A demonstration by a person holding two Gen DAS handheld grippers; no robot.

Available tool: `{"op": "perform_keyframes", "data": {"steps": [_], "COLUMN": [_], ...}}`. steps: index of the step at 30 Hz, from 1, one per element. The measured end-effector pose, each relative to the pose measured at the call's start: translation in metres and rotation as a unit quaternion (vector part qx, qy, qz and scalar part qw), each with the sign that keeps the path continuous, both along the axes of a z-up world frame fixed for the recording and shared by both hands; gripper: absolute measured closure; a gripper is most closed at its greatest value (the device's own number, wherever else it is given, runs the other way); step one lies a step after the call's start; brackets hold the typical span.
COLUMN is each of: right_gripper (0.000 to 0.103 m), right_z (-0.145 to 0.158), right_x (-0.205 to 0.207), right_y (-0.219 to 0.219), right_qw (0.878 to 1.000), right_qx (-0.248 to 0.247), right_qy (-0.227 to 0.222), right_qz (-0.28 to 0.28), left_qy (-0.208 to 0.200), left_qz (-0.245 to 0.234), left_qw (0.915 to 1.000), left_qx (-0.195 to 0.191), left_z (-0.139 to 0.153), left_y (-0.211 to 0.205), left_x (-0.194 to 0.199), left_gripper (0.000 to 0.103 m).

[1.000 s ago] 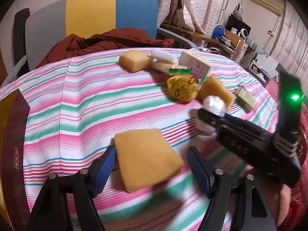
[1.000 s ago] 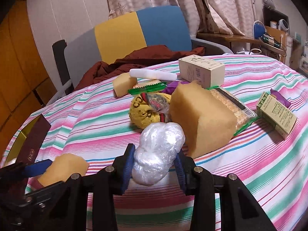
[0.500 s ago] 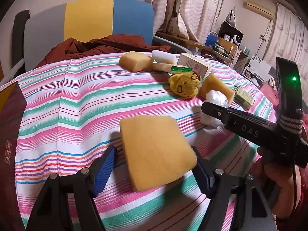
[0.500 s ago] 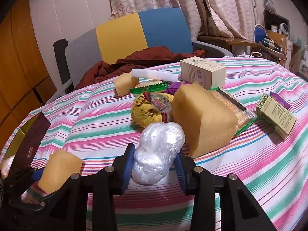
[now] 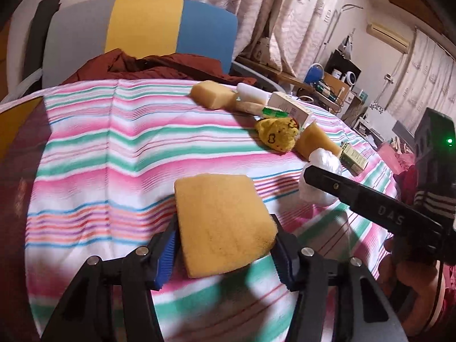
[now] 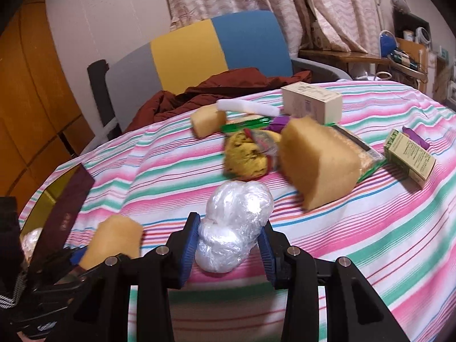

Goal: Organize objects
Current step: 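Grasp a clear plastic bag with the right tool while the left tool grasps a yellow sponge, then carry the sponge and bag to the gold tray and release both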

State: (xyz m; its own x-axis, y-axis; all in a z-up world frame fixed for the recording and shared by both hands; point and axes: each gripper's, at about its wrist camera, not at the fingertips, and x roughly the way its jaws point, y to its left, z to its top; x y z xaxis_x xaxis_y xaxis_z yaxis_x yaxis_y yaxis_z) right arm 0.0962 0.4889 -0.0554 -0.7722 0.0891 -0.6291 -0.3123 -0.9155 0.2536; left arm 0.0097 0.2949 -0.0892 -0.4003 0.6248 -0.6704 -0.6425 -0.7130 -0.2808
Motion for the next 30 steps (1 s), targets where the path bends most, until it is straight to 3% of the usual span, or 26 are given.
{"op": "perform_keyframes", "data": {"steps": [5,16,23,30], "right_gripper": [0.062,0.062,0.062,0.062], "right_z": [0.006,0.015,0.045,0.067], "right_x": [-0.002,-0.012,-0.019,-0.030], "right_y": [-0.024,-0.078,-0.126,-0.184], "right_qw": [1.000,0.996,0.989,0.974], "right_qx": [-0.001,-0.014,-0.027,-0.032], "right_qy": [0.000,0.005,0.036,0.054], "right_qz": [0.030,0.086,0.144,0.217], "left_qy": [-0.007,0.055,0.057,0.044], "left_qz": [0.010,0.016,0.079,0.136], "left_qw": [0.9997,0.9970,0.9930,0.9882], "left_qx": [0.020,0.052,0.068,0.055], "left_z": [0.007,0.054,0.070,0.067], "left_y": [-0.029,-0.090,-0.152,-0.204], "left_x": [0.012,0.045,0.036,0.011], "left_gripper": [0.045,0.045,0.045,0.045]}}
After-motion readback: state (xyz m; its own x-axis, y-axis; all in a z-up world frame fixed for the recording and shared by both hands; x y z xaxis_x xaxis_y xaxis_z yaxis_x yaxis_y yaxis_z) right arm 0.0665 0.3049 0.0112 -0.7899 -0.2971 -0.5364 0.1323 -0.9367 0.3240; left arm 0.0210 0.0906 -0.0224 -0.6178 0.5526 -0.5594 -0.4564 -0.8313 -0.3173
